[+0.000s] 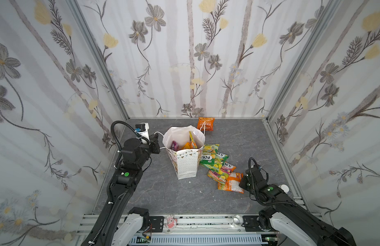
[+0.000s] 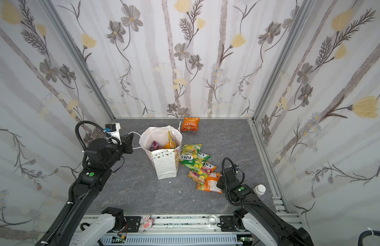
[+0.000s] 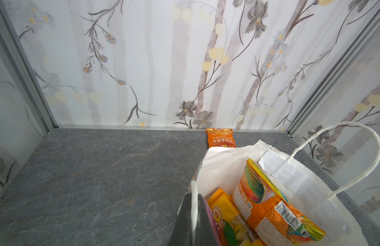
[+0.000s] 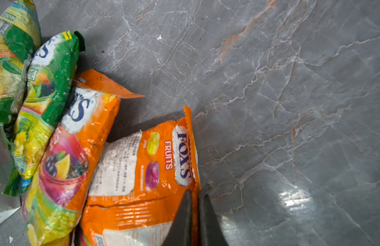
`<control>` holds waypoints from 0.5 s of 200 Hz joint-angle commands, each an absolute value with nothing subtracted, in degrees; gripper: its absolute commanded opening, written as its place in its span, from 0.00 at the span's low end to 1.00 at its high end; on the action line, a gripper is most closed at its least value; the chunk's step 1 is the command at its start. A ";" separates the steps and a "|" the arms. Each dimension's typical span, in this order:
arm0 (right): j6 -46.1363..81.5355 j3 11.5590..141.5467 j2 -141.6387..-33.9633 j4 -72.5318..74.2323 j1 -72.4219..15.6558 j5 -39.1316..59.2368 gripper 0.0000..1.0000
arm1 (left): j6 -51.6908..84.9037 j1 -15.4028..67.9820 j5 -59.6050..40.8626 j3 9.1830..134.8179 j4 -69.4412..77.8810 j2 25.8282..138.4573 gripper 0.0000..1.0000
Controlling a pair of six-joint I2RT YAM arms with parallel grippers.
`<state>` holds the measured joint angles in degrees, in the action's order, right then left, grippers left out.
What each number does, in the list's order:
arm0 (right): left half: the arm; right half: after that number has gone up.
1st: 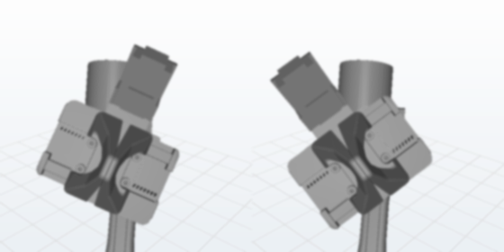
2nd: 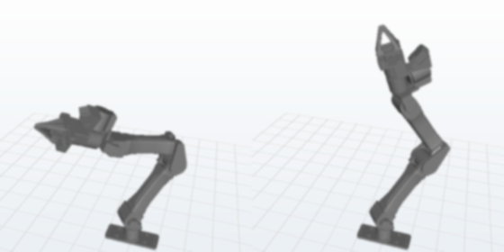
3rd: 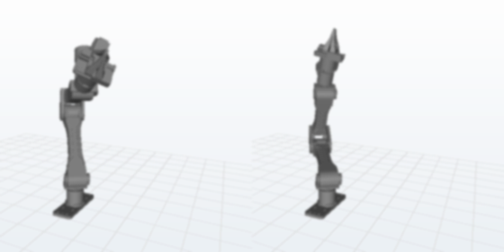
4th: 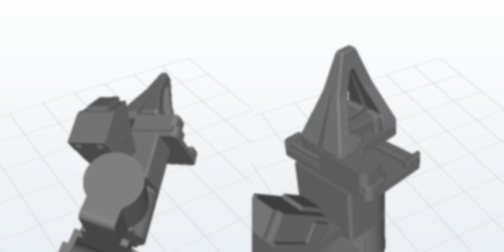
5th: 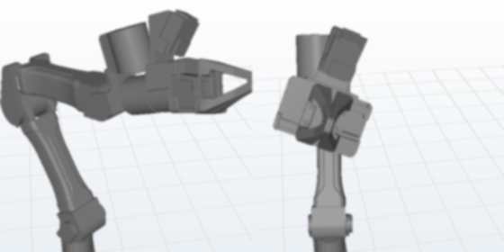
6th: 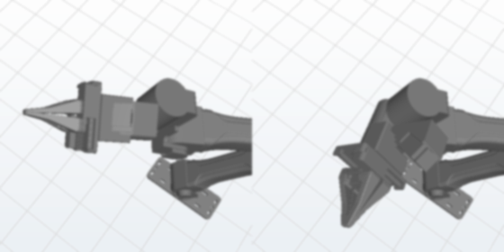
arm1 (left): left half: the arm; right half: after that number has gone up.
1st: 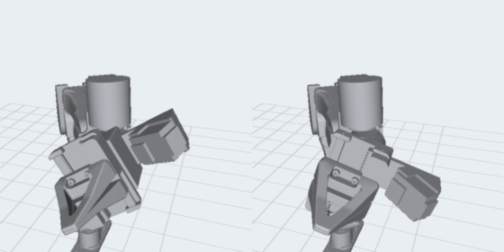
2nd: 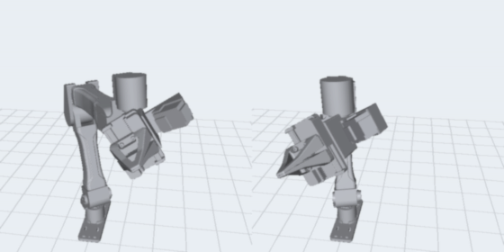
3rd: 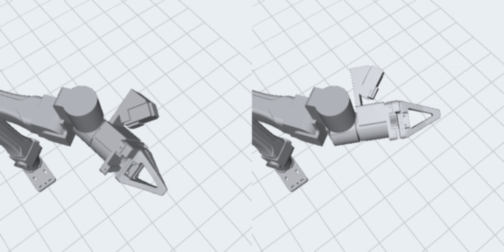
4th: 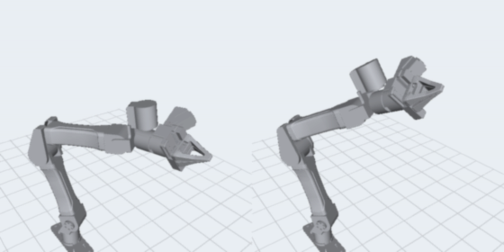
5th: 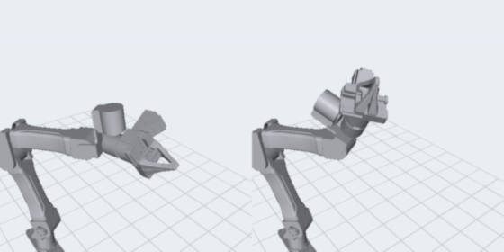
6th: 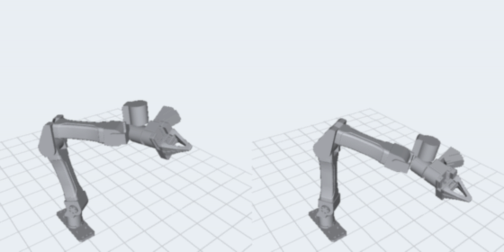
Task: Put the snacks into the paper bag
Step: 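Lower the right gripper onto the orange FOX'S FRUITS bag and grasp it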
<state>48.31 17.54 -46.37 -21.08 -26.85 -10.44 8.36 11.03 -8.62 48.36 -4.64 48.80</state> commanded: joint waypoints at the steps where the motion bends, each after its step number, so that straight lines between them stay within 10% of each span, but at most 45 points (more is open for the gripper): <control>1: 47.99 17.23 -46.50 -20.21 -26.63 -10.37 0.05 | 8.09 10.97 -8.88 48.32 -3.21 48.63 0.00; 100: 43.73 24.69 -43.32 -23.73 -26.03 -10.96 0.00 | 8.22 10.97 -9.25 48.11 -2.96 48.65 0.00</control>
<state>46.15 22.15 -44.60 -23.62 -26.26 -10.74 8.36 11.00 -8.82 48.18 -4.54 48.75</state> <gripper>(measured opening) 0.049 0.050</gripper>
